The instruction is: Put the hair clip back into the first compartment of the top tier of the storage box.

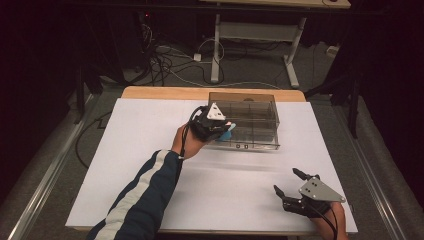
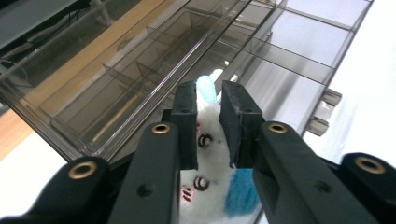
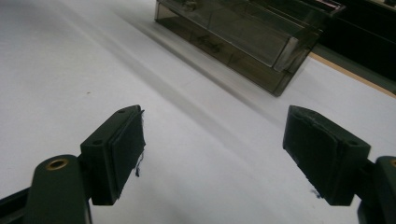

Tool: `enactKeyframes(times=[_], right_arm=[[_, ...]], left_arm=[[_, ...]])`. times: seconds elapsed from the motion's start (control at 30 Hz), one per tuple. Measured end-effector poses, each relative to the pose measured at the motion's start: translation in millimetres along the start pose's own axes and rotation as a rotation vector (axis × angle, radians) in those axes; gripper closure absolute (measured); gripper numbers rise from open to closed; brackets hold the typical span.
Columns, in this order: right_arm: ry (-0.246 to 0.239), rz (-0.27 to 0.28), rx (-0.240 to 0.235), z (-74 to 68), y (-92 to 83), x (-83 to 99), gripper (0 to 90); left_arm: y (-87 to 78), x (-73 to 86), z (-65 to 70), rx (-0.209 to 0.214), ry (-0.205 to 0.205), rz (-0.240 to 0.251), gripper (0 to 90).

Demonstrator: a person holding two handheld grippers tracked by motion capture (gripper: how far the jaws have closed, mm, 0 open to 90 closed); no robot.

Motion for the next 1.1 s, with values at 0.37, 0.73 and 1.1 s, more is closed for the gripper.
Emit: enactKeyframes(times=[0.37,0.73,1.1], right_arm=[[-0.008,0.006,-0.005,-2.6,0.0,-1.3,21.8],[0.000,0.002,-0.035,-12.0,2.9,-2.4,21.8],[-0.014,-0.014,-0.059,-23.0,8.5,-1.9,21.8]], left_arm=[[-0.9,-1.1,0.9,-0.034,0.048,-0.011,77.1],[-27.0,-10.5,-1.1,-0.122,0.093,0.044,77.1],[-39.1,-8.0,2.7,-0.135,0.122,0.054,76.5]])
Point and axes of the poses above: each handheld gripper's, and its own axes: y roughly forward along the jaws, x roughly out of its underside, z roughly to its right, the point moved 8 cm from there along y, roughly forward along the jaws, and after that the axes turned 2 degrees about y, right-handed, at the moved point
